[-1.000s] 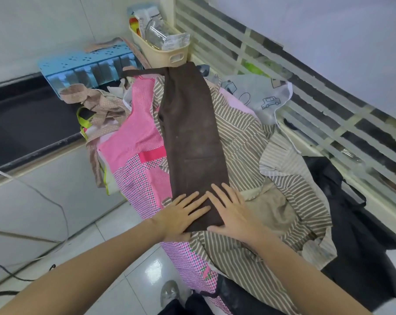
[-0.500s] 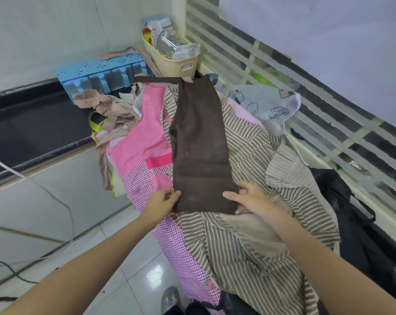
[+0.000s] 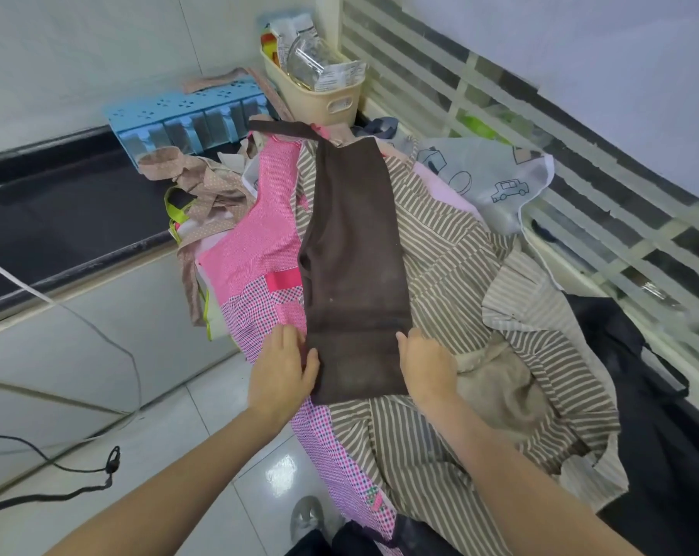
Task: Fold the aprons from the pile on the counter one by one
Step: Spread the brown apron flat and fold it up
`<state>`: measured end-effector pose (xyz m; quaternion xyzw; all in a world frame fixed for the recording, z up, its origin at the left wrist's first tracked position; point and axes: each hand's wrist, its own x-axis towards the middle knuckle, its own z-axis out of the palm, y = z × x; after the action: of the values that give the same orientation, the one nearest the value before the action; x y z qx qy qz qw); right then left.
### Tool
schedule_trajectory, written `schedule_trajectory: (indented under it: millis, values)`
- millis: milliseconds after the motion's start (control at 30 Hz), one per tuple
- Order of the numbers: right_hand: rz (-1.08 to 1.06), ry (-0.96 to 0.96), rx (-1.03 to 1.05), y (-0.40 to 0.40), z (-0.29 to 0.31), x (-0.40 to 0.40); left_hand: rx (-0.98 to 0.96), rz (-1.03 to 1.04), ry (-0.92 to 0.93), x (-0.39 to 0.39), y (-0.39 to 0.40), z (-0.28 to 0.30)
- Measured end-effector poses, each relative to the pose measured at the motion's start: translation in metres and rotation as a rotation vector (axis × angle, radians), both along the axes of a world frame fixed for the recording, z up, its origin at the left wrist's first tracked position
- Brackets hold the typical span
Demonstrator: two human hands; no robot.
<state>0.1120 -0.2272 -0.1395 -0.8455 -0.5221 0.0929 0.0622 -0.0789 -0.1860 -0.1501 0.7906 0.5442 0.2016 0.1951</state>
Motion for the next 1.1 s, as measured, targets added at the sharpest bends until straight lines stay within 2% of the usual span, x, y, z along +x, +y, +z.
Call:
schedule_trajectory:
  millis: [67, 100, 167, 233, 333, 400, 500, 533, 567, 633, 733, 800, 867, 967, 1000, 1033, 1100]
  values:
    - [0.053, -0.055, 0.069, -0.006, -0.002, -0.002, 0.240, -0.337, 0.072, -0.001, 0.005, -0.007]
    - [0.066, -0.048, 0.003, -0.008, -0.001, -0.004, 0.272, -0.502, 0.162, 0.001, 0.006, -0.011]
    - [0.048, -0.044, -0.088, -0.008, -0.003, -0.001, 0.264, -0.666, 0.370, 0.006, 0.007, -0.017]
    - [0.104, -0.010, 0.022, -0.008, -0.002, 0.007, 0.200, -0.694, 0.517, 0.009, 0.006, -0.018]
    - [0.505, -0.153, 0.191, -0.012, -0.001, 0.014, 0.157, -0.714, 0.512, 0.010, 0.000, -0.020]
    - [0.802, -0.170, 0.089, -0.016, -0.004, 0.021, 0.125, -0.713, 0.482, 0.009, 0.000, -0.023]
    - [0.924, -0.009, -0.218, -0.012, -0.004, 0.040, 0.048, -0.735, 0.414, 0.003, 0.008, -0.021]
    - [0.908, 0.055, -0.285, -0.010, -0.004, 0.046, -0.017, -0.741, 0.368, 0.000, 0.013, -0.018]
    - [0.865, 0.143, -0.298, -0.009, -0.004, 0.049, -0.175, -0.737, 0.331, -0.003, 0.016, -0.014]
    - [0.703, 0.387, -0.263, -0.003, -0.002, 0.051, -0.361, -0.662, 0.212, -0.007, 0.021, -0.006]
    - [0.443, 0.681, -0.327, 0.010, 0.010, 0.054, -0.479, -0.490, -0.004, -0.017, 0.025, 0.000]
    - [0.349, 0.801, -0.370, 0.019, 0.019, 0.057, -0.536, -0.379, -0.101, -0.022, 0.027, 0.003]
    - [0.240, 0.898, -0.300, 0.026, 0.026, 0.056, -0.558, -0.286, -0.175, -0.019, 0.028, 0.007]
    - [-0.037, 1.098, -0.105, 0.030, 0.027, 0.049, -0.593, -0.080, -0.249, -0.003, 0.030, 0.013]
    - [-0.096, 1.118, -0.037, 0.029, 0.027, 0.044, -0.630, -0.001, -0.276, 0.003, 0.029, 0.014]
    - [-0.115, 1.045, 0.023, 0.029, 0.025, 0.038, -0.675, 0.071, -0.306, 0.008, 0.028, 0.014]
    - [-0.101, 0.691, 0.027, 0.028, 0.019, 0.026, -0.712, 0.171, -0.293, 0.014, 0.025, 0.010]
